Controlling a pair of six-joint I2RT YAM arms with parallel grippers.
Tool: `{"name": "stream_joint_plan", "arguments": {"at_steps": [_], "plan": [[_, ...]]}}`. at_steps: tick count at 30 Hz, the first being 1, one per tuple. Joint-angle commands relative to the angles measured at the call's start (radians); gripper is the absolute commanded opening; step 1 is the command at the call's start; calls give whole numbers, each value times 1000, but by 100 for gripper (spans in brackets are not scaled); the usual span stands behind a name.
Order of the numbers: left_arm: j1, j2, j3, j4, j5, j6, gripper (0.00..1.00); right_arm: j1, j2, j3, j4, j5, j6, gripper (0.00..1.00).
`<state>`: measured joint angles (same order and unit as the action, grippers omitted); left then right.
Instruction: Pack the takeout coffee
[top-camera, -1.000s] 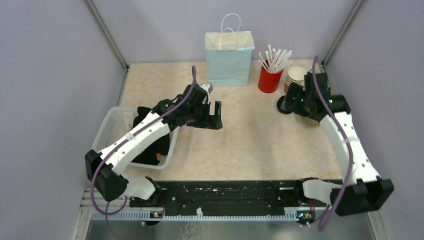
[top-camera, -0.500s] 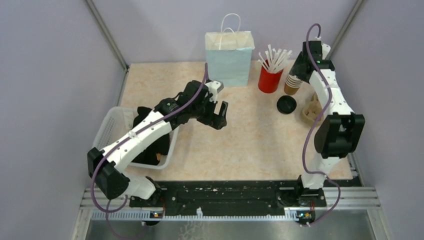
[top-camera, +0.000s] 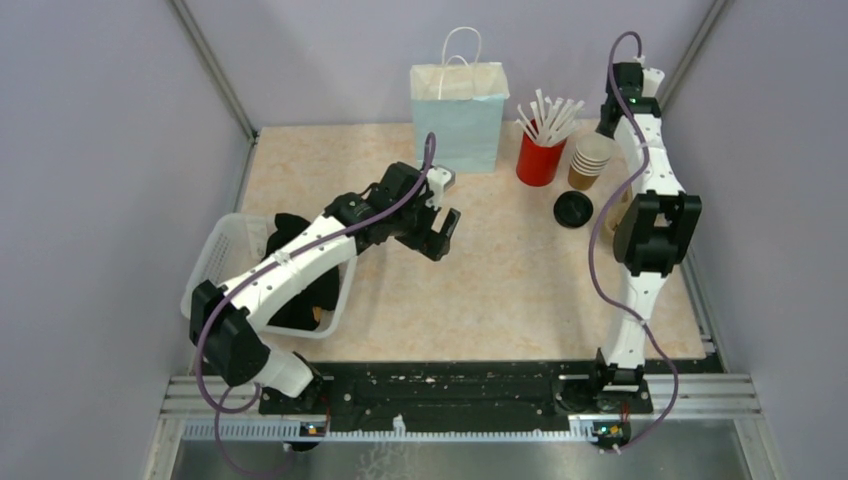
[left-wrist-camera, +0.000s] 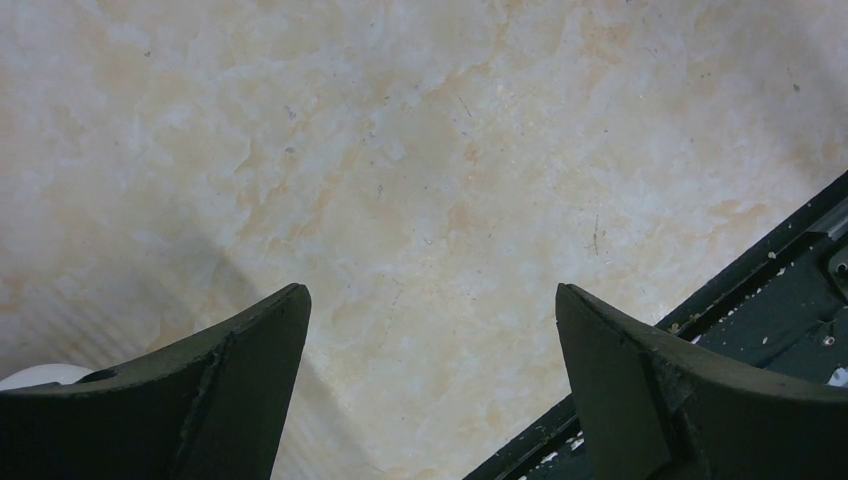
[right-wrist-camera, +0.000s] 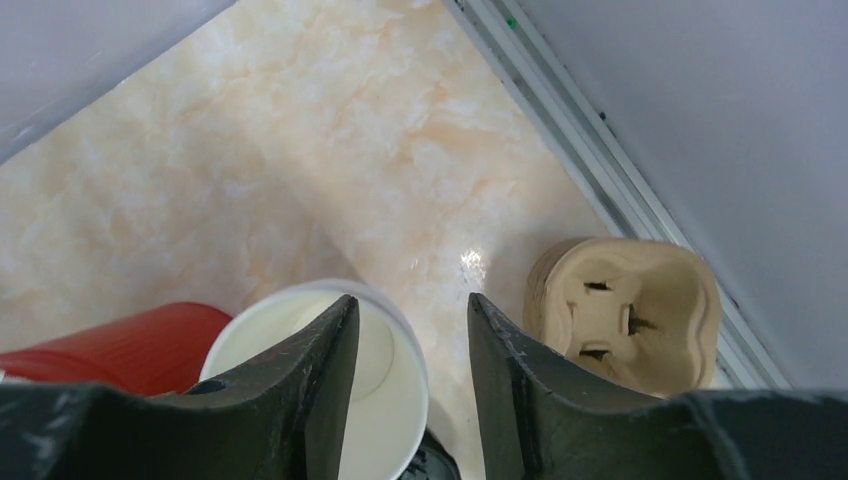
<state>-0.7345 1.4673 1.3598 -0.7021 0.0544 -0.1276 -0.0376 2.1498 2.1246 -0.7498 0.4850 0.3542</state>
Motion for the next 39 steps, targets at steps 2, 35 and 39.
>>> {"name": "stream_joint_plan", "arguments": {"at_steps": [2, 35, 39], "plan": [[6, 19, 34, 14, -24, 19, 98, -12, 47, 96, -4, 0, -25, 43], [10, 36, 42, 3, -20, 40, 98, -19, 17, 0, 3, -70, -53, 25], [10, 36, 41, 3, -20, 41, 98, -20, 5, -8, 8, -59, -62, 22]]}}
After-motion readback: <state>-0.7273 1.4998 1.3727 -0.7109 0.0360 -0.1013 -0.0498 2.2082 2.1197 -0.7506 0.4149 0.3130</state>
